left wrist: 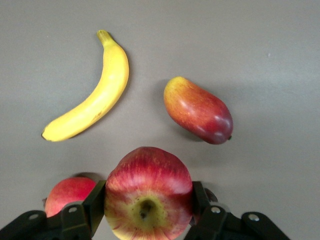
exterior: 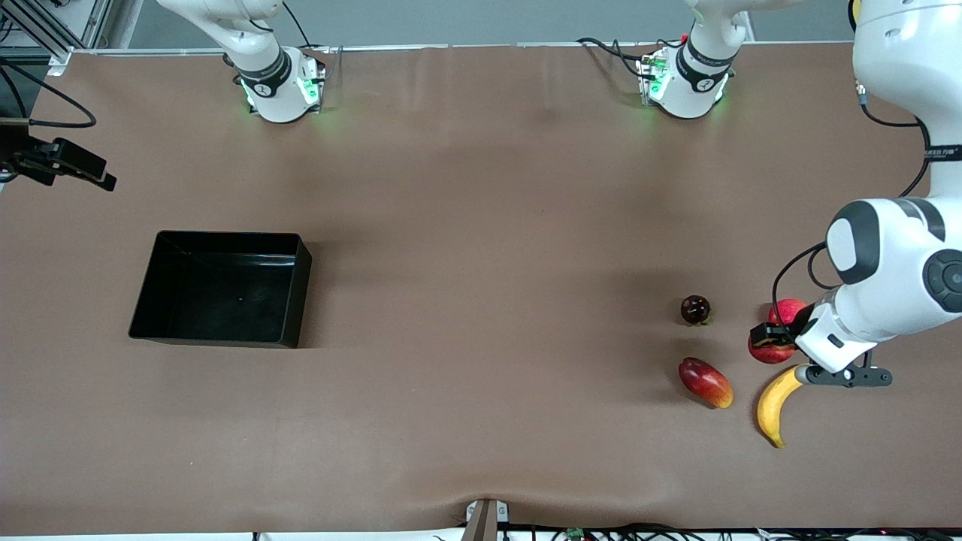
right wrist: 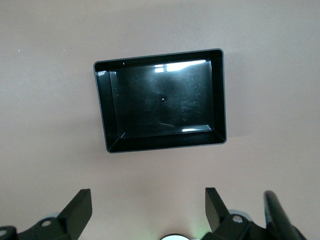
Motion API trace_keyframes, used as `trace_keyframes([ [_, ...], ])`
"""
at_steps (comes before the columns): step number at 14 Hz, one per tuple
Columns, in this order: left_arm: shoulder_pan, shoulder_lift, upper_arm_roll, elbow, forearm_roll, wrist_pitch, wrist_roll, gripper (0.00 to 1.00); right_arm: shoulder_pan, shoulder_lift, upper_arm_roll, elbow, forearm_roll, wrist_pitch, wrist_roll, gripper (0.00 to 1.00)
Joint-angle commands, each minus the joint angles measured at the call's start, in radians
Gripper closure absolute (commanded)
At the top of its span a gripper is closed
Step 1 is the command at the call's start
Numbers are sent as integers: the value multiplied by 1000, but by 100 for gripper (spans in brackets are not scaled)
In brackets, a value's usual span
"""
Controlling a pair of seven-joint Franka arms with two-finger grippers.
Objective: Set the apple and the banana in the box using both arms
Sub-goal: 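Lower, close the left gripper on the apple and lift it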
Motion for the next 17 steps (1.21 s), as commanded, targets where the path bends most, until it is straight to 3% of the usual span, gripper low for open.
trace_keyframes([
  [1,-13,-49,-3,-7,-1,-65,-33,100,-15,8,8,19,12,-9,2,0],
  [6,-16,-147,-13,-8,2,-209,-50,100,-18,16,7,20,15,-8,14,0],
  [10,-13,-187,-39,-16,2,-289,-55,100,-52,95,7,45,28,41,7,0],
  [12,-19,-207,-58,-14,4,-305,-87,100,-54,169,7,48,22,38,1,0],
  [17,-28,-209,-95,-8,7,-309,-174,100,-96,200,7,50,19,64,-1,0],
])
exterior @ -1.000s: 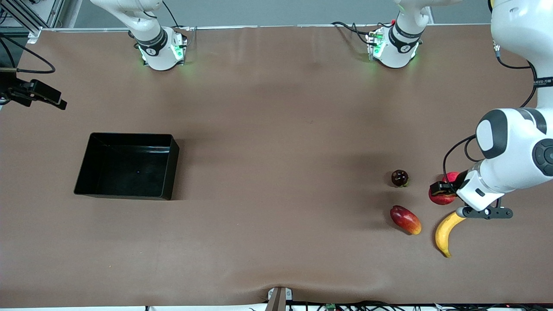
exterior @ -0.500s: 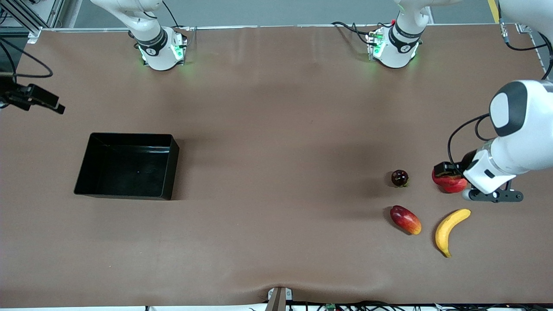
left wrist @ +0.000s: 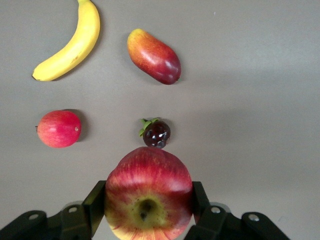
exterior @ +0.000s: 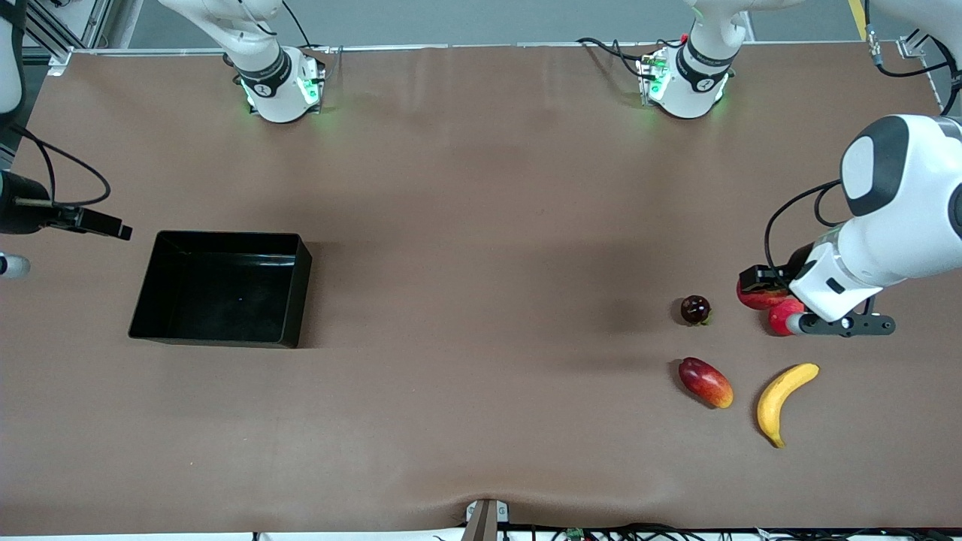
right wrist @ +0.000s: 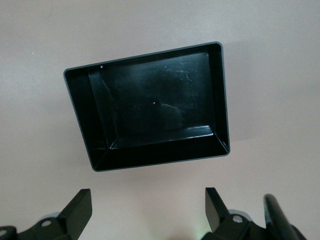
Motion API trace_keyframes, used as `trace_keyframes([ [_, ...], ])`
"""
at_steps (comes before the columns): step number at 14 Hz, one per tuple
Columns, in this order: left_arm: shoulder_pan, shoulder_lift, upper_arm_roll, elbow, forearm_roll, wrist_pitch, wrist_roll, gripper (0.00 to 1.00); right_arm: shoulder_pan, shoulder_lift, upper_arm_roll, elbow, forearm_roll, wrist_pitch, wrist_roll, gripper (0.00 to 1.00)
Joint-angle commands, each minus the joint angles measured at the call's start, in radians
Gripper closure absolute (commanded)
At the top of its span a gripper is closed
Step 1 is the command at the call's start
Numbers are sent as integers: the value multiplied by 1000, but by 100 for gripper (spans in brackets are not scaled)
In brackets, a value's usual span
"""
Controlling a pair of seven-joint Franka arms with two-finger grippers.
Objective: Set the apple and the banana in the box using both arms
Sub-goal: 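Reach the right gripper to the black box rim and grip it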
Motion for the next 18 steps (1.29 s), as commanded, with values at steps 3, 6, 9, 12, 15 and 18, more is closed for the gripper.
trace_keyframes([
  [3,-35,-23,-12,-10,63,-16,-92,100,-72,77,10,25,7,37,-3,0],
  [6,-34,-27,-22,-10,63,-22,-107,100,-72,144,10,21,7,98,-3,0],
  [9,-34,-29,-25,-8,62,-30,-107,100,-73,187,10,19,-4,144,-6,0],
  [12,-34,-32,-25,-1,62,-30,-113,100,-84,239,10,16,-33,193,-32,0],
  [15,-37,-21,-25,18,63,-29,-125,100,-116,275,11,-24,-30,265,-110,0],
  [18,-37,-20,-25,18,65,-30,-145,100,-121,295,8,-68,-36,363,-122,0],
])
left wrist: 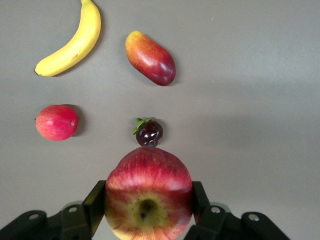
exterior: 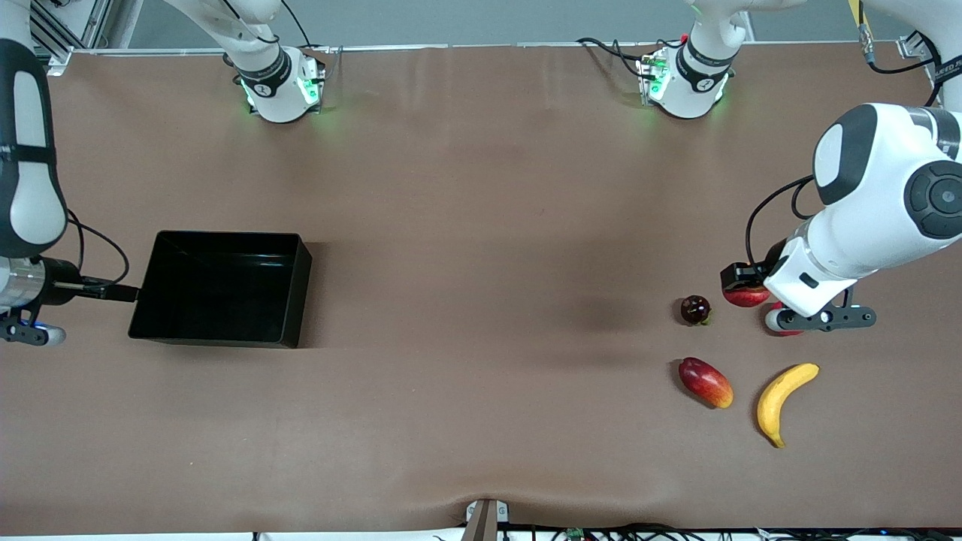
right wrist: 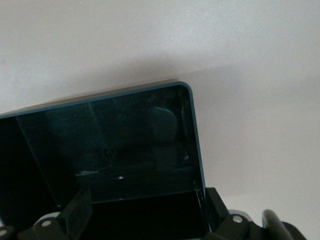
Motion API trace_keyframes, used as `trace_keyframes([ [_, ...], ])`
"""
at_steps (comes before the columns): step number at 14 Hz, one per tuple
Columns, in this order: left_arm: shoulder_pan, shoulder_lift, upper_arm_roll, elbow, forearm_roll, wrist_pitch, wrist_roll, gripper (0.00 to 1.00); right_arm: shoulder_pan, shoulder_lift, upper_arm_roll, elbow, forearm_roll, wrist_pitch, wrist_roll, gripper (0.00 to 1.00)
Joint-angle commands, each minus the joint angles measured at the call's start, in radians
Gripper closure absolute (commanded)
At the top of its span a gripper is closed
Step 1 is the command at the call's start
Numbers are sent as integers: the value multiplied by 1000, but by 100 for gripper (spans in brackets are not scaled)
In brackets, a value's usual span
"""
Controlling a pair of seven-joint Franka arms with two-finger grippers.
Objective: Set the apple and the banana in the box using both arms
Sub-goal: 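Reach the right gripper to the black box rim and grip it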
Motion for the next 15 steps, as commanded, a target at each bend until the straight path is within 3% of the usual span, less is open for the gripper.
trace_keyframes([
  [1,-1,-15,-7,3,20,-20,-25,100,-39,30,16,-32,-13,85,-42,0],
  [8,-9,-27,-7,8,19,-50,-45,100,-91,65,17,-145,-12,204,-79,0],
  [9,-10,-27,-7,8,19,-58,-47,100,-97,59,17,-185,-12,247,-79,17],
  [12,-11,-29,-7,11,19,-58,-45,100,-99,56,17,-199,-12,254,-80,100],
  [15,-9,-33,-7,11,19,-70,-47,100,-97,49,17,-191,-12,234,-126,100],
])
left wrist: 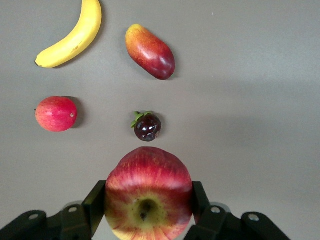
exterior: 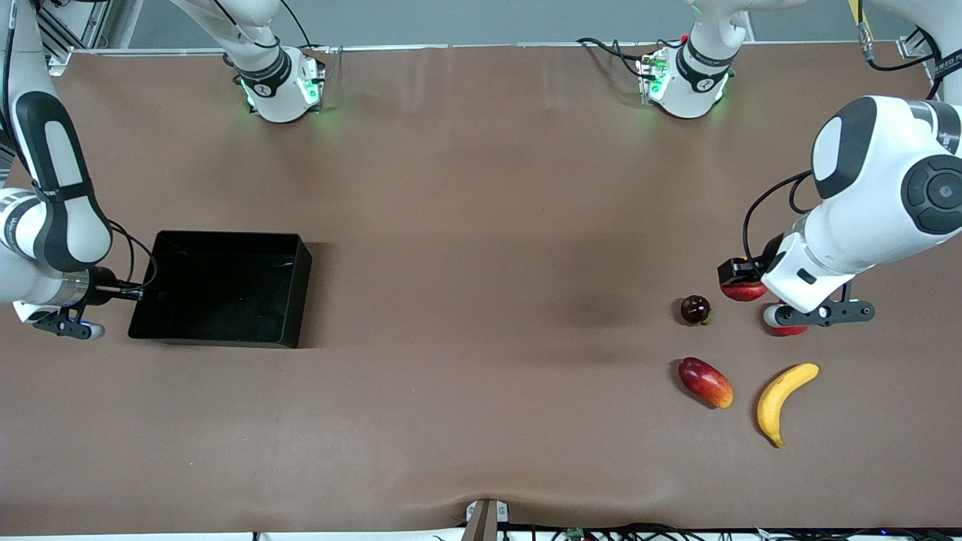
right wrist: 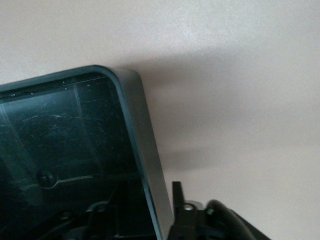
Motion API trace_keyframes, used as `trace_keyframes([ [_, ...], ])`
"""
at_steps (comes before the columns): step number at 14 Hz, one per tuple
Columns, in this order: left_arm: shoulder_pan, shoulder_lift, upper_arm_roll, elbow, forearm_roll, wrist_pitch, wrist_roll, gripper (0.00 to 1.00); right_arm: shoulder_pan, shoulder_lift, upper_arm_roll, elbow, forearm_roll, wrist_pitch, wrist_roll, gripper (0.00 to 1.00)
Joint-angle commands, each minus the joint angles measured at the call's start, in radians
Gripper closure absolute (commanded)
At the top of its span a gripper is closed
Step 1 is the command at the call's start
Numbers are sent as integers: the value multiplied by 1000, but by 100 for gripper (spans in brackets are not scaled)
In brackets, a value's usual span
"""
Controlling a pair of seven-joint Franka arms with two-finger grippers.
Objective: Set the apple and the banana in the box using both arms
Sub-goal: 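Reach the right gripper to the black box rim and grip it, then slide the box with the right gripper while the left gripper carries apple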
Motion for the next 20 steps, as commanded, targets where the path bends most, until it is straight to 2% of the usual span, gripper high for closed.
trace_keyframes([
  [1,-2,-26,-2,-1,19,-31,-20,100,-15,-43,18,-1,-9,-48,-30,100],
  [4,-2,-26,-2,-1,19,-31,-30,100,-5,-50,26,83,-8,-189,-29,100],
  [10,-7,-26,-5,2,20,-31,-61,100,99,-87,37,257,8,-510,-18,100],
  [12,-30,-25,-3,2,20,-30,-66,100,139,-87,37,295,63,-573,-13,100],
  [14,-35,-22,-3,5,20,-24,-76,100,179,-87,37,291,164,-596,23,100],
  [15,-41,-20,-5,4,20,-22,-82,100,220,-87,37,289,179,-605,81,100],
  [17,-47,-20,-3,4,20,-22,-87,100,341,-86,35,289,182,-591,215,100],
  [20,-55,-11,-5,5,20,-16,-127,100,558,-70,32,301,121,-507,192,100],
])
